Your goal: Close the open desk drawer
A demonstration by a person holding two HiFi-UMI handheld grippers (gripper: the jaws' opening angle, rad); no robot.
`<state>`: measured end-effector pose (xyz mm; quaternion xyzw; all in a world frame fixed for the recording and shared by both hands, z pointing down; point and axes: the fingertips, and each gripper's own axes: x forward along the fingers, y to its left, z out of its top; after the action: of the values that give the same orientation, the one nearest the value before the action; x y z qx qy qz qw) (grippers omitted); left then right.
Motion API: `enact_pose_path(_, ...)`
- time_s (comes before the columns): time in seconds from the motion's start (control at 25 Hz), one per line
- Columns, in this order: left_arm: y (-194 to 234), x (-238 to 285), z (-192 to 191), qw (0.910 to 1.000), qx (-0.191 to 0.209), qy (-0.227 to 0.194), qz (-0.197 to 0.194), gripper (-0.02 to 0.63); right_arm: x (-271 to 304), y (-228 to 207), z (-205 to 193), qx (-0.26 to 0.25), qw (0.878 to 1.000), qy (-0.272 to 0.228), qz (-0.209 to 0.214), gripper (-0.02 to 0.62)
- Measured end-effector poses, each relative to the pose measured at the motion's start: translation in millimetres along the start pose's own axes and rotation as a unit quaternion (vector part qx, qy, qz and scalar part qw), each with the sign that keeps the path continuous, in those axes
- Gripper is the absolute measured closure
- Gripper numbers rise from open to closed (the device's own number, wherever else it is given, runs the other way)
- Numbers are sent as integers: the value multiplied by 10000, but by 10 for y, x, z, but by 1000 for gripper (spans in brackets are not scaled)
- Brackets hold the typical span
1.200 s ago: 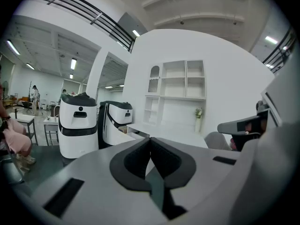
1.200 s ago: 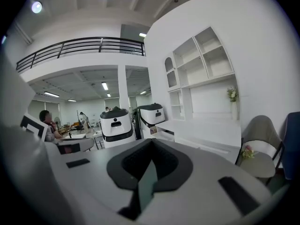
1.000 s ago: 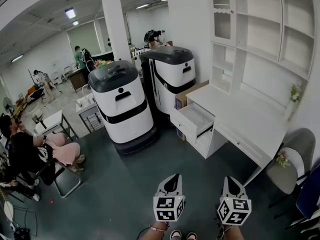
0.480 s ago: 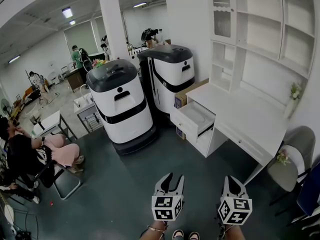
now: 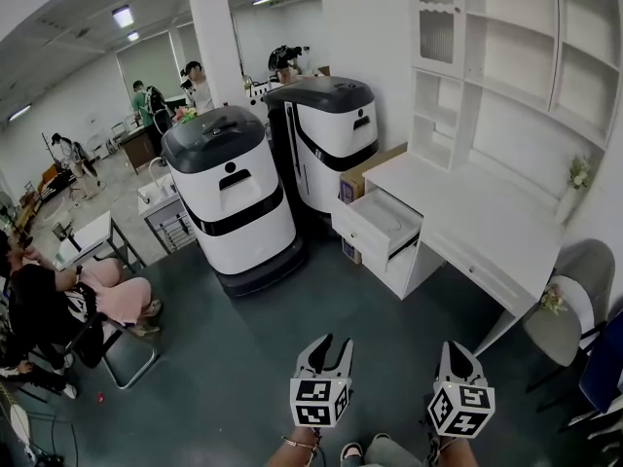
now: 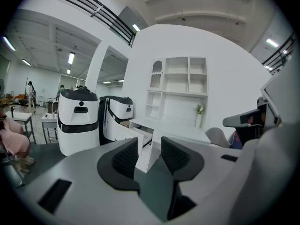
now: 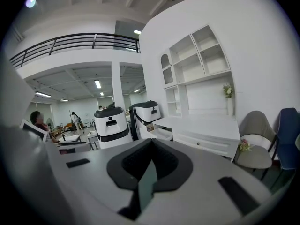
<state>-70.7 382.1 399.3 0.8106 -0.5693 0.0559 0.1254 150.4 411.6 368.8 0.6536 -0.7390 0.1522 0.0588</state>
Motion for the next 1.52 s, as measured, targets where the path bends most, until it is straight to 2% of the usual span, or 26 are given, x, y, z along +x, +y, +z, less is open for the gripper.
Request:
enact_pose_path(0.2,71,207,-48,9999,62,115,-61,445,222,-72,-70,155,9997,162,-94,589)
enact_pose_path(0.44,279,634,-4,9999,-9,163,48,456,715,-133,36,176,9997,185,-56,589)
enact_pose_path(1.12,942,2179,609,9984,-126,38,546,480,2587,-351,722,94,9987,294,399,589)
enact_pose_path(1.52,1195,2710,724,9982,-24,149,585,482,3224,-444,728,318,9975,483,404,589)
